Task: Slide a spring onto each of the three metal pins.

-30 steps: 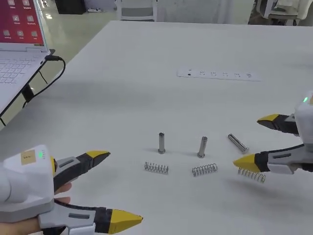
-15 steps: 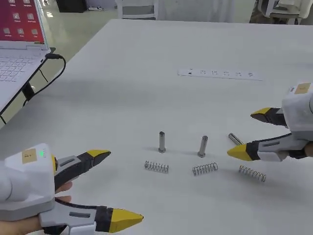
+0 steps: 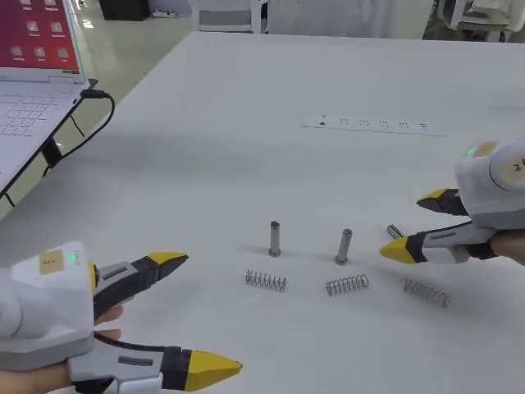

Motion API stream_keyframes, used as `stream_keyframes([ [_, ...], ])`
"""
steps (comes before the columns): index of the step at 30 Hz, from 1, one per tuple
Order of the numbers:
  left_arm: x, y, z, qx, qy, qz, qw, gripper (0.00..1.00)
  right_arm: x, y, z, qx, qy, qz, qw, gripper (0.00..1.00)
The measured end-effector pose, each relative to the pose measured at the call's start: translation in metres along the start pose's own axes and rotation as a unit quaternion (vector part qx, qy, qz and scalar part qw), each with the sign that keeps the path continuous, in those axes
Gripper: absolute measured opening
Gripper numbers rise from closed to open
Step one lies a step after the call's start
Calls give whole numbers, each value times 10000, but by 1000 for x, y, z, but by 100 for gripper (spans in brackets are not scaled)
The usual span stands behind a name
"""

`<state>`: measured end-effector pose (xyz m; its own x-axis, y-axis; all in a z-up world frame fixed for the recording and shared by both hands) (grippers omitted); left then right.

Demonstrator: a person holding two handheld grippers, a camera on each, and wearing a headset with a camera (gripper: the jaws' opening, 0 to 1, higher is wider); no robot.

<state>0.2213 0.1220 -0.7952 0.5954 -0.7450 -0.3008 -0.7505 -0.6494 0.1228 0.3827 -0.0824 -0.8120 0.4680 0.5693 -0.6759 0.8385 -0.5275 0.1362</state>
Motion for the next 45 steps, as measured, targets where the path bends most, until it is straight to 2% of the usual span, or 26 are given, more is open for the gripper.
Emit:
stream_keyframes([
  [16,1,-2,0,0,3,28,10000,94,16,8,8,411,-243,174,9987,44],
  [45,6,-1,-5,33,34,76,10000,94,27,11,12,816,-563,333,9945,20],
])
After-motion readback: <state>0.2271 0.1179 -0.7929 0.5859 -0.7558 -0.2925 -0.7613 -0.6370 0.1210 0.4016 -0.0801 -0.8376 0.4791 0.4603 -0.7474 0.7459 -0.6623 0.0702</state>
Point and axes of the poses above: the centre of the closed fingertips' face, and the gripper's own axes: x roughly forward along the fingers, y roughly to its right, z roughly out of its underside, the point moved 1 cm from there along -x, roughly backward along the fingers
